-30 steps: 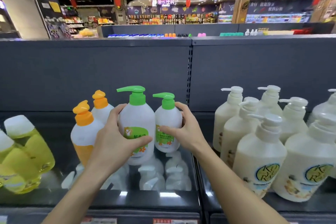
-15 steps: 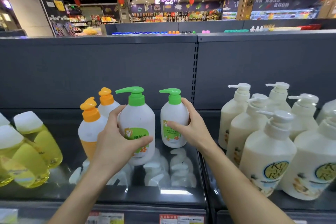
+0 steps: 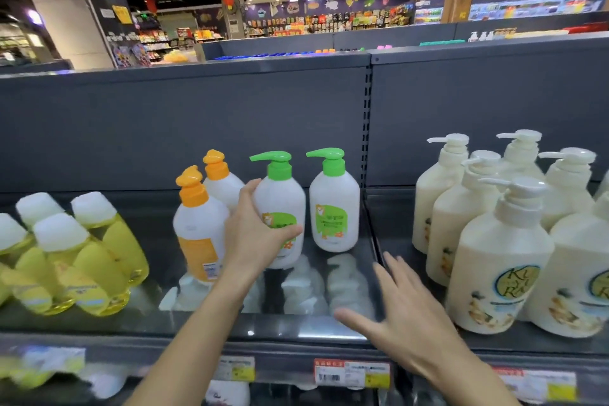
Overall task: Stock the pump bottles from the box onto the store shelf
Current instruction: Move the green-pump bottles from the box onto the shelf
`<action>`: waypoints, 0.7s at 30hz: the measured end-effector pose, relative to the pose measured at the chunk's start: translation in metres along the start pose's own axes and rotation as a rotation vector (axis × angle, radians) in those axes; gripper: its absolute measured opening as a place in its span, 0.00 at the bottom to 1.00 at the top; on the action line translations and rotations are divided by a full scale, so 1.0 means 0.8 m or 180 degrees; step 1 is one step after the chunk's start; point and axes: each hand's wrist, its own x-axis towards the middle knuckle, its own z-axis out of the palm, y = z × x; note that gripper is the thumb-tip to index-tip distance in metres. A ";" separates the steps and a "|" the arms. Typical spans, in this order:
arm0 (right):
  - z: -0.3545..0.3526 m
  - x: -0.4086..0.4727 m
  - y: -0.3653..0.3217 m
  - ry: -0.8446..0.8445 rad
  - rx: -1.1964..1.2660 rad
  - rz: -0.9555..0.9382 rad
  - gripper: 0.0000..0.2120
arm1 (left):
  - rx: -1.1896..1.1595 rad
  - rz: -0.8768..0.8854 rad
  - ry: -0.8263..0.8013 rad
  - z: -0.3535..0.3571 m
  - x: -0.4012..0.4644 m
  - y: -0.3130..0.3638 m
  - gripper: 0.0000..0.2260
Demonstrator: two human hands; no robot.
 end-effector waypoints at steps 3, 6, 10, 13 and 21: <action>0.016 -0.008 0.004 -0.0093 -0.0441 -0.0116 0.55 | -0.0117 -0.0077 -0.0068 0.013 0.004 -0.007 0.40; 0.024 -0.008 0.007 0.0015 -0.0645 -0.0250 0.58 | -0.0291 -0.0004 -0.0236 0.021 0.012 -0.017 0.40; 0.026 -0.011 0.010 0.0037 -0.0780 -0.0332 0.59 | -0.0361 0.0095 -0.0185 0.029 0.014 -0.023 0.40; 0.027 -0.011 0.010 0.0027 -0.0808 -0.0345 0.59 | -0.0125 0.0182 -0.0211 0.034 0.006 -0.029 0.43; 0.030 -0.010 0.012 0.0029 -0.0895 -0.0415 0.59 | 0.1431 0.0273 0.0250 0.027 -0.003 -0.002 0.48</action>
